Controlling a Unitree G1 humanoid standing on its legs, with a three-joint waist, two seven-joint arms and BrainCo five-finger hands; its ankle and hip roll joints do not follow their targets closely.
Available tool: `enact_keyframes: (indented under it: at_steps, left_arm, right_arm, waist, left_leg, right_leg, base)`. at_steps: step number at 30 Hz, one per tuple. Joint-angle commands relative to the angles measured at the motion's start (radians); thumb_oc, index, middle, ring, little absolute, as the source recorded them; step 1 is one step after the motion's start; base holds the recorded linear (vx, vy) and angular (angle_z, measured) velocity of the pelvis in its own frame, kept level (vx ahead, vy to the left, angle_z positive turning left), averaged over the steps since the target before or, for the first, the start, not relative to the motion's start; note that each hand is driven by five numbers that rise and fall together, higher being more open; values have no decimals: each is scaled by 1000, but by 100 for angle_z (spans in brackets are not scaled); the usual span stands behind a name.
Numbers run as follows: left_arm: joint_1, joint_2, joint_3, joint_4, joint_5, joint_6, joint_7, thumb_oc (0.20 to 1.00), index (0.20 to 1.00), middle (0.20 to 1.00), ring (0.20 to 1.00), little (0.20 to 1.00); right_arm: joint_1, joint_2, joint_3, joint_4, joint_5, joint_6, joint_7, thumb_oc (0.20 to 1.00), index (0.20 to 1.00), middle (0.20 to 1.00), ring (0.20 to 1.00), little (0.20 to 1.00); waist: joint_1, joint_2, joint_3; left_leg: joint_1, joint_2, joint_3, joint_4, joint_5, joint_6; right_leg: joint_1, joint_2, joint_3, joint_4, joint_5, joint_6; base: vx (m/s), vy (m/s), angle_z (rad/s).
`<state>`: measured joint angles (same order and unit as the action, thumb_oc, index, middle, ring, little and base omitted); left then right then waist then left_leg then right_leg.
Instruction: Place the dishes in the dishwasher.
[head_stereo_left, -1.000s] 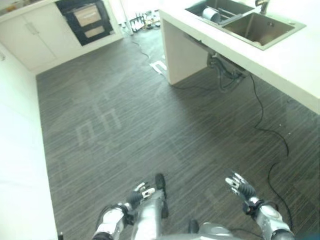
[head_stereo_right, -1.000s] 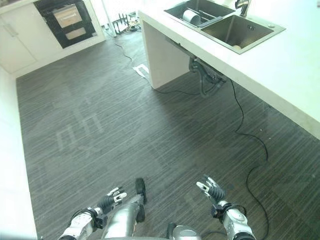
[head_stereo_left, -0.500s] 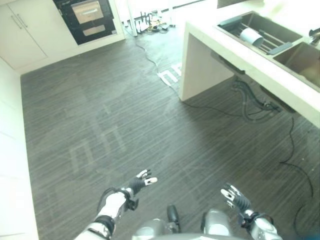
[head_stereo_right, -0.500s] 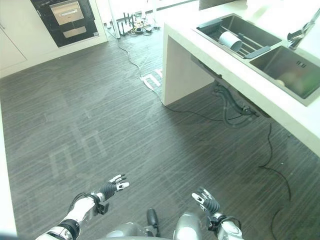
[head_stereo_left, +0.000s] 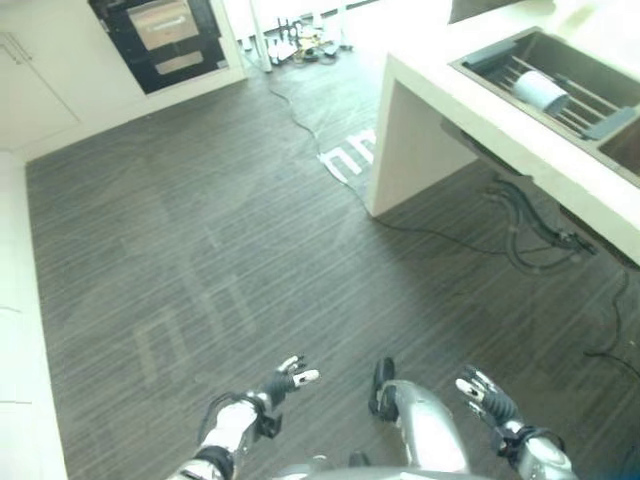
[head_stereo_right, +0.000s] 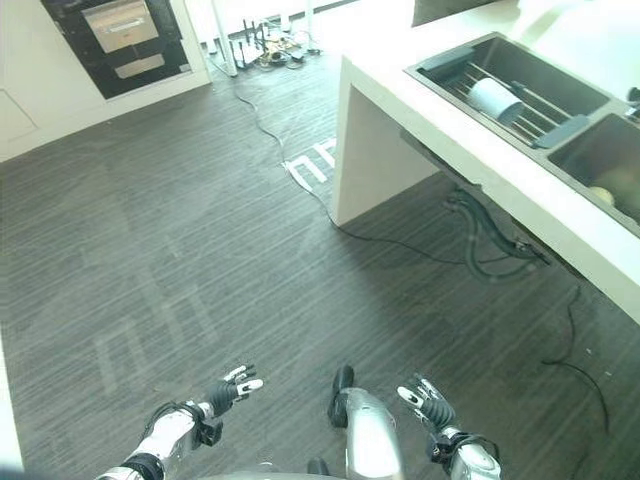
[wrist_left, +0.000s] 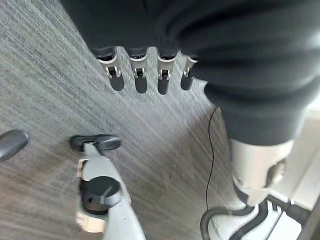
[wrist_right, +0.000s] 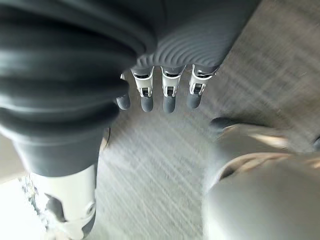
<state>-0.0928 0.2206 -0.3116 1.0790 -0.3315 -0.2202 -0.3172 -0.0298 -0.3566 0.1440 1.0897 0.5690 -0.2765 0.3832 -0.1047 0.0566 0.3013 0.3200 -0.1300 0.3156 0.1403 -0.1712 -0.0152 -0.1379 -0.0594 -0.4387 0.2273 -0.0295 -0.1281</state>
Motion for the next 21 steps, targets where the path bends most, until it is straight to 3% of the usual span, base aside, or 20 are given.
enact_keyframes:
  at_steps: [1,3,6,7,9,10,12,14,15,16,17,19,21]
  left_arm:
    - [-36,19,-2,-26,11,-32,-10,1000,1000,1000,1000,1000]
    - [-37,20,1,-29,19,-28,-10,1000,1000,1000,1000,1000]
    - [-39,16,7,-27,-1,-38,-22,1000,1000,1000,1000,1000]
    - [-37,12,14,-27,-3,-43,-22,1000,1000,1000,1000,1000]
    - [-36,7,24,-31,1,-39,-22,1000,1000,1000,1000,1000]
    - [-37,10,36,-37,15,-29,-28,1000,1000,1000,1000,1000]
    - [-35,11,35,-38,14,-31,-29,1000,1000,1000,1000,1000]
    - [-37,10,34,-41,23,-30,-31,1000,1000,1000,1000,1000]
    - [-43,8,30,-41,12,-23,-34,1000,1000,1000,1000,1000]
    - [-43,5,35,-41,-8,-19,-38,1000,1000,1000,1000,1000]
    - [-38,6,39,-41,-13,-21,-45,1000,1000,1000,1000,1000]
    - [-24,9,45,-41,0,-33,-57,1000,1000,1000,1000,1000]
    - [-9,8,41,-44,74,-49,-68,1000,1000,1000,1000,1000]
  right_arm:
    - [-31,-2,19,-25,5,-29,-2,1000,1000,1000,1000,1000]
    - [-34,-11,24,-30,9,-17,-10,1000,1000,1000,1000,1000]
    - [-35,-22,35,-28,-9,-14,-8,1000,1000,1000,1000,1000]
    - [-34,-29,41,-26,-10,-11,-8,1000,1000,1000,1000,1000]
    - [-33,-34,43,-22,-5,-7,-13,1000,1000,1000,1000,1000]
    - [-35,-38,44,-13,13,-1,-21,1000,1000,1000,1000,1000]
    - [-46,-36,50,4,19,2,-21,1000,1000,1000,1000,1000]
    - [-50,-32,43,14,30,-3,-11,1000,1000,1000,1000,1000]
    - [-44,-27,42,13,74,3,6,1000,1000,1000,1000,1000]
    - [-40,-23,46,19,42,7,-12,1000,1000,1000,1000,1000]
    - [-40,-21,49,29,33,6,-12,1000,1000,1000,1000,1000]
    - [-40,-21,44,68,15,-3,4,1000,1000,1000,1000,1000]
    - [-37,-21,35,91,21,1,9,1000,1000,1000,1000,1000]
  waist:
    - [-9,-36,-16]
    - [-11,-28,-25]
    - [-3,-25,-37]
    - [6,-32,-40]
    - [16,-39,-38]
    - [27,-53,-33]
    - [38,-63,-19]
    - [30,-68,-16]
    - [25,-60,-13]
    - [40,-46,-9]
    - [52,-40,-4]
    - [78,-32,-5]
    - [96,-30,-8]
  left_leg:
    - [-126,124,19,-5,-89,70]
    - [-135,143,14,81,-78,43]
    - [-173,185,-19,275,36,-30]
    - [-219,200,-41,418,88,-55]
    - [-289,218,-53,557,110,-65]
    - [-371,246,-53,659,98,-54]
    - [-437,254,-46,598,66,-23]
    - [-421,277,-12,492,66,-18]
    - [-408,256,-32,298,91,-24]
    - [-408,200,-119,108,129,-24]
    - [-411,185,-173,42,151,-34]
    - [-451,178,-245,-21,217,-55]
    - [-486,173,-274,-33,248,-55]
  right_leg:
    - [21,-83,72,38,-63,206]
    - [45,-54,72,44,-101,173]
    - [98,-5,73,12,-141,119]
    - [123,9,79,-3,-154,95]
    - [144,16,88,-8,-168,75]
    - [180,21,105,-18,-175,65]
    - [221,27,143,-47,-166,77]
    - [239,26,156,-66,-164,89]
    - [262,26,188,-83,-162,110]
    - [270,35,240,-95,-145,126]
    - [286,45,272,-100,-149,133]
    - [321,64,334,-132,-151,143]
    - [351,68,372,-155,-151,149]
  base:
    - [219,-225,-39]
    - [258,-331,-36]
    - [214,-331,-46]
    - [223,-351,-68]
    - [193,-288,-47]
    - [199,-217,-43]
    - [242,-72,-45]
    - [230,88,-86]
    - [330,240,-70]
    - [398,275,-32]
    - [330,182,-60]
    - [306,92,-120]
    - [284,133,-98]
